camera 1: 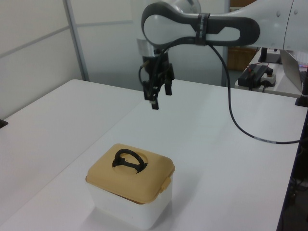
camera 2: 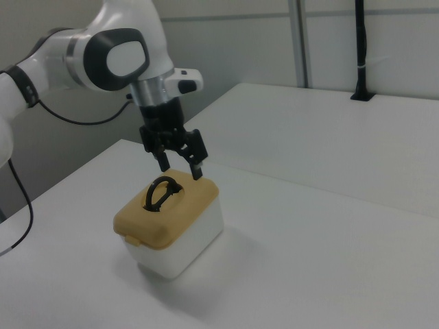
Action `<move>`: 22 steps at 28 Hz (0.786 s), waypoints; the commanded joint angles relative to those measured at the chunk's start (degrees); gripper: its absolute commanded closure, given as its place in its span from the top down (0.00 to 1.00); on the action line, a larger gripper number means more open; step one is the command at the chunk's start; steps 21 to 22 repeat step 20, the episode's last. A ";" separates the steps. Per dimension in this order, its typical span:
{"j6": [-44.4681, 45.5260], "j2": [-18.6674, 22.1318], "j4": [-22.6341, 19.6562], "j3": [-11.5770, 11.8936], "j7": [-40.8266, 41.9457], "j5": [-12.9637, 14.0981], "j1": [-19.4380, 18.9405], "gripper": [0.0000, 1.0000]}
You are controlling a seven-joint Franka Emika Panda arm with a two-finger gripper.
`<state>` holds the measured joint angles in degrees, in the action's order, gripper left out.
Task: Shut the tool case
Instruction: 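Open the gripper, release the handle and raise the gripper away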
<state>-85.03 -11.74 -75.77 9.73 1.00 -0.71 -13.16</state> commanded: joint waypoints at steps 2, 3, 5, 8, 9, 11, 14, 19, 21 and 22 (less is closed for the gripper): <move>1.01 1.72 -1.22 -0.07 5.32 -0.43 4.80 1.00; 1.10 1.80 -1.22 0.02 5.77 -0.43 5.34 1.00; 1.10 1.81 -1.22 0.11 6.21 -0.43 5.95 1.00; 1.01 2.07 -1.22 0.29 6.30 -0.43 6.57 1.00; 1.01 2.16 -1.22 0.29 6.38 -0.43 6.83 1.00; 1.10 2.33 -1.22 0.29 6.65 -0.43 7.27 1.00; 1.27 2.68 -1.22 0.29 7.00 -0.43 7.89 1.00; 1.19 2.68 -1.13 0.29 7.09 -0.52 8.94 1.00; 1.19 2.68 -1.13 0.29 7.09 -0.52 9.12 1.00; 1.19 2.68 -1.13 0.29 7.09 -0.52 9.12 1.00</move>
